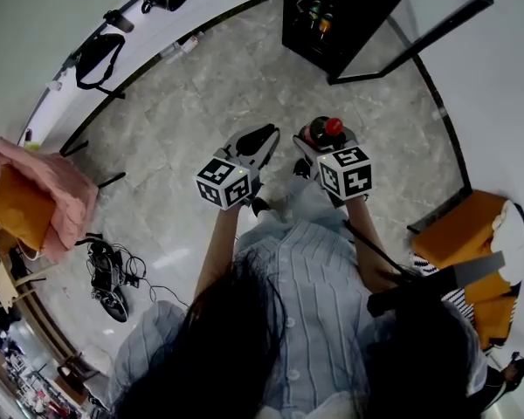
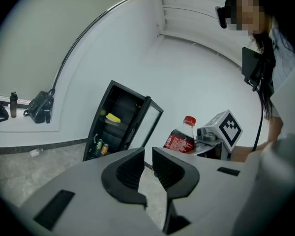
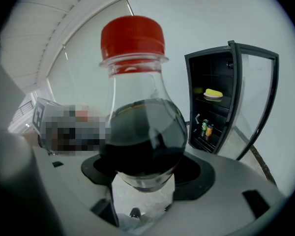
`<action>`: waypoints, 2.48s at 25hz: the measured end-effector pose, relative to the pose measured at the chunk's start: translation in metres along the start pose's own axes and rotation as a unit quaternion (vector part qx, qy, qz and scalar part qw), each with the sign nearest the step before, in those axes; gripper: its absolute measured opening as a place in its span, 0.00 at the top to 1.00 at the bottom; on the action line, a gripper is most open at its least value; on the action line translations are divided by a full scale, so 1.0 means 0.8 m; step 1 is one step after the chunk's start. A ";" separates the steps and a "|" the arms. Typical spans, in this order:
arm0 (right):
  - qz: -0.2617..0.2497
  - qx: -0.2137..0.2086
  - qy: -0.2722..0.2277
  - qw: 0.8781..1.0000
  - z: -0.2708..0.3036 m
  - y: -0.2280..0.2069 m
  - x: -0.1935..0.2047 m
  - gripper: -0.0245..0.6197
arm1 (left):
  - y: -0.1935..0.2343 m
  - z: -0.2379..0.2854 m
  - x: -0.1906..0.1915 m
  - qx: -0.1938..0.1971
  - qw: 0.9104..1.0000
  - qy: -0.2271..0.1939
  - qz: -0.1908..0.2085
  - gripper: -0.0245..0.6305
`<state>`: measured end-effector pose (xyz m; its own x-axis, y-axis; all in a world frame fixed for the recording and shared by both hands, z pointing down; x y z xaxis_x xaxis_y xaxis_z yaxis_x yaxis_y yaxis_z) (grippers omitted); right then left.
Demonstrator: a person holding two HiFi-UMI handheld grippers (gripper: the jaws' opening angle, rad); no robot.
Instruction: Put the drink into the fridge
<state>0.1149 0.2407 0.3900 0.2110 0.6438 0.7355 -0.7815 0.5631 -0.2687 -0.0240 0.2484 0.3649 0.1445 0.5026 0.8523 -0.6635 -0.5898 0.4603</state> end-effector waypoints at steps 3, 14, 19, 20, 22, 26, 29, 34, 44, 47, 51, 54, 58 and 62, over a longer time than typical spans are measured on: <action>0.001 -0.004 -0.002 1.000 0.002 -0.028 -0.011 0.49 | 0.001 0.027 -0.007 -0.004 1.000 -0.002 -0.002 0.88; 0.000 -0.012 -0.011 1.000 0.000 -0.097 -0.044 0.49 | -0.021 0.107 -0.042 0.010 1.000 -0.007 0.023 0.88; -0.001 -0.018 -0.020 1.000 0.002 -0.118 -0.062 0.49 | -0.022 0.132 -0.062 0.010 0.999 -0.008 0.039 0.88; 0.000 -0.019 -0.022 1.000 0.003 -0.121 -0.066 0.49 | -0.022 0.135 -0.066 0.010 0.999 -0.008 0.042 0.88; 0.004 -0.021 -0.026 0.999 0.003 -0.126 -0.072 0.49 | -0.023 0.139 -0.074 0.009 0.999 -0.007 0.046 0.88; 0.009 -0.023 -0.031 0.999 0.005 -0.132 -0.080 0.49 | -0.019 0.146 -0.082 0.010 0.999 -0.002 0.047 0.88; 0.002 -0.021 -0.034 0.999 0.010 -0.134 -0.089 0.49 | -0.011 0.151 -0.090 0.017 0.999 -0.003 0.040 0.88; 0.003 -0.014 -0.036 0.999 0.022 -0.144 -0.100 0.49 | 0.006 0.172 -0.101 0.030 0.999 0.000 0.043 0.88; 0.029 0.017 -0.034 0.999 0.071 -0.178 -0.140 0.49 | 0.060 0.216 -0.135 0.066 0.996 0.024 0.050 0.88; 0.041 0.023 -0.031 0.998 0.095 -0.180 -0.154 0.49 | 0.090 0.221 -0.147 0.070 0.996 0.032 0.046 0.88; 0.061 0.039 -0.033 0.997 0.125 -0.189 -0.175 0.49 | 0.130 0.229 -0.167 0.081 0.995 0.039 0.041 0.88; 0.073 0.052 -0.033 0.995 0.149 -0.193 -0.188 0.49 | 0.163 0.234 -0.176 0.091 0.994 0.049 0.036 0.88; 0.084 0.069 -0.034 0.993 0.177 -0.198 -0.201 0.49 | 0.205 0.245 -0.183 0.104 0.992 0.060 0.030 0.88; 0.098 0.091 -0.036 0.990 0.200 -0.203 -0.212 0.49 | 0.237 0.256 -0.193 0.124 0.989 0.071 0.036 0.88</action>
<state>0.1120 -0.0432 0.4084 0.0082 0.6892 0.7245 -0.8976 0.3245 -0.2985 -0.0214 -0.0707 0.3713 -0.0129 0.5278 0.8493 -0.4652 -0.7550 0.4621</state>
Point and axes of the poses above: the fingertips, and each gripper's own axes: z forward along the fingers, y to its left, x out of its underside, the point moved 5 cm from there along -z, backward along the fingers, and after that the axes turned 1 degree about -z, right-handed, at the moved point
